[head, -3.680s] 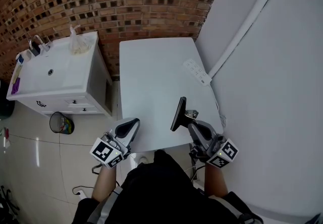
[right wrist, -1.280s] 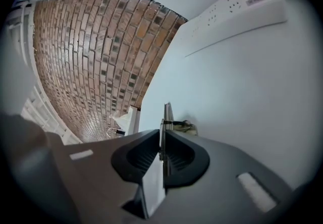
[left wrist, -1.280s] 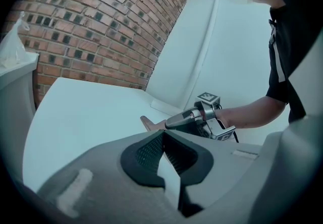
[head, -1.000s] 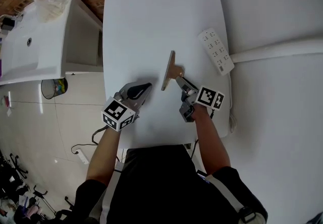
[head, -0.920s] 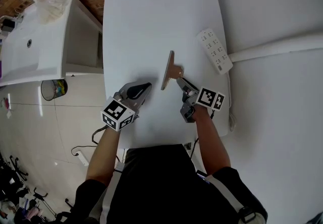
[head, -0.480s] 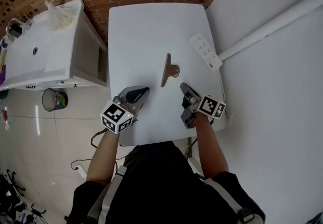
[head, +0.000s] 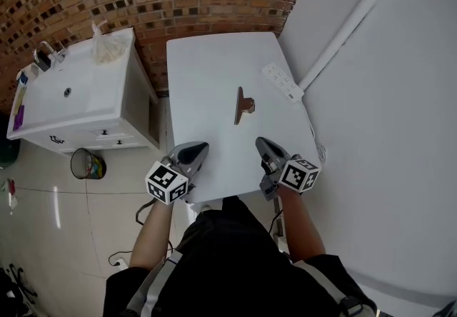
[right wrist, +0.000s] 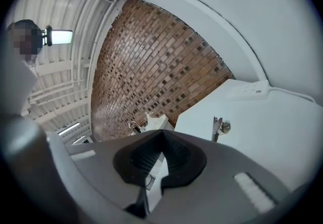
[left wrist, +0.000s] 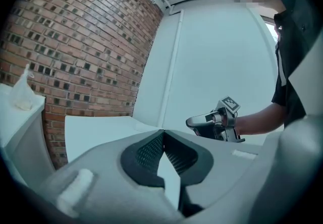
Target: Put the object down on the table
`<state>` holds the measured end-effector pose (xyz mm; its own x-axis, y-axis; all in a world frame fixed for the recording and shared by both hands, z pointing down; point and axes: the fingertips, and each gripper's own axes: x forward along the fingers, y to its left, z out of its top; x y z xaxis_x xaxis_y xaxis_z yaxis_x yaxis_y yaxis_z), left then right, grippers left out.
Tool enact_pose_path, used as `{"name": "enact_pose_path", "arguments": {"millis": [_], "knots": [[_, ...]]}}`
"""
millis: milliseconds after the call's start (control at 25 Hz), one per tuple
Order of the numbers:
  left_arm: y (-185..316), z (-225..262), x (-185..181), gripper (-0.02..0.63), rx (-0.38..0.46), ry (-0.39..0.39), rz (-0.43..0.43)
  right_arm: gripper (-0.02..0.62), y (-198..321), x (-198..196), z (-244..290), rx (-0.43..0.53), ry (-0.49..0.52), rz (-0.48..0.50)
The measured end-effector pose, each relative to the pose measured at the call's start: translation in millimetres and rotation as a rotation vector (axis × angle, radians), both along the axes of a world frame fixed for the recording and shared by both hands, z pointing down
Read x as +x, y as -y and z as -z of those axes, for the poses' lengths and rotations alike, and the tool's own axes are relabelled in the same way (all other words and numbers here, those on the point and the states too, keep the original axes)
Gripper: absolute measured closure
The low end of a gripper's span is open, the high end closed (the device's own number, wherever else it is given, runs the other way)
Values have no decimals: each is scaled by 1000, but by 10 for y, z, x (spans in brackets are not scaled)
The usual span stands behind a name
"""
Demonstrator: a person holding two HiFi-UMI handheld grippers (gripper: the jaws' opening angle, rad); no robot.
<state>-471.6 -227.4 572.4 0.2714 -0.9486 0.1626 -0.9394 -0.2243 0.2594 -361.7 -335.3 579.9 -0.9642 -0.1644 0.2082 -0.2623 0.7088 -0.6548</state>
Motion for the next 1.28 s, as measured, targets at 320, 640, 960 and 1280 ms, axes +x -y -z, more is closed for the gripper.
{"name": "enact_pose_path", "arguments": {"millis": [320, 640, 960, 1280], "knots": [[-482, 453, 202, 606, 155, 68, 18, 589, -548, 327, 482, 267, 55, 33], [-808, 631, 197, 606, 199, 69, 120, 589, -691, 534, 762, 445, 89, 126], [-819, 918, 563, 606, 198, 85, 186, 589, -589, 1018, 1076, 530, 118, 129], [-777, 880, 746, 606, 170, 85, 224, 589, -584, 1102, 1036, 513, 169, 136]]}}
